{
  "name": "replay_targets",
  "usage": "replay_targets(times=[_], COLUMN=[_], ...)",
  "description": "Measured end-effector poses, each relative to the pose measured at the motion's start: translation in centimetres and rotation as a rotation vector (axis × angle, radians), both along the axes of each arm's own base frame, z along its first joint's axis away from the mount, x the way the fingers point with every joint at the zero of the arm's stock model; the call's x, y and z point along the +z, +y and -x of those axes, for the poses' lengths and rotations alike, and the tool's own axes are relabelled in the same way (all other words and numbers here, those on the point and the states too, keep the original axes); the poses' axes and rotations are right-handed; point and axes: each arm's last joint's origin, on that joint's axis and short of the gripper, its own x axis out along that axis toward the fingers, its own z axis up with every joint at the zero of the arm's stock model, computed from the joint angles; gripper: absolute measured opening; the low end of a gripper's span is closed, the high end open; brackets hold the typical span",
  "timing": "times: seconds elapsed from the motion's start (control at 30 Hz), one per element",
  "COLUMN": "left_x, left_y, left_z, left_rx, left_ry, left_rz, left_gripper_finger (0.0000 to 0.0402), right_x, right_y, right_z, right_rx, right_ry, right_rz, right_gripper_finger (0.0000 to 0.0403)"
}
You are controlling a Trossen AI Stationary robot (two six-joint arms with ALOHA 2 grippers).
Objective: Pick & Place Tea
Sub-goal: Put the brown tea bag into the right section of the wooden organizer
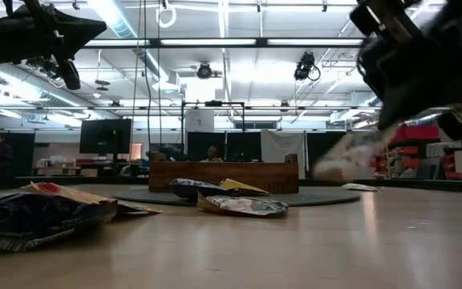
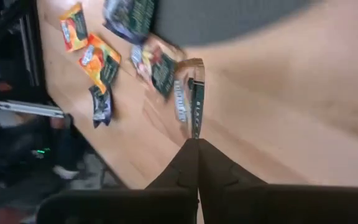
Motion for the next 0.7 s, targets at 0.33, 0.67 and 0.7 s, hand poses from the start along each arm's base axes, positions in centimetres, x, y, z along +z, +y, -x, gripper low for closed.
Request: replay_targets(times=[0.33,0.67,0.7], left_x=[0.0,-0.1,-0.1], left_y=[0.0,0.0,0.0], left_z=[0.0,0.0,0.0], left_rx=[0.0,0.001,0.001], left_ry=[0.006,0.007,0.008], left_rz=[0.0,-0.002,-0.002], left_gripper_finger=[0.0018,0.0018,0.0018], right_x=[6.9,9.9,10.0], right_y=[-3.6,-7.9,-8.3], right_z=[-2.5,-3.7,-3.7], right_rx=[0.26,0.429,0.442], right_ry=[0.085,0.064,0.067], right_rz=[0.323,0.484,0.489], right_gripper_finger=[0.0,0.0,0.0])
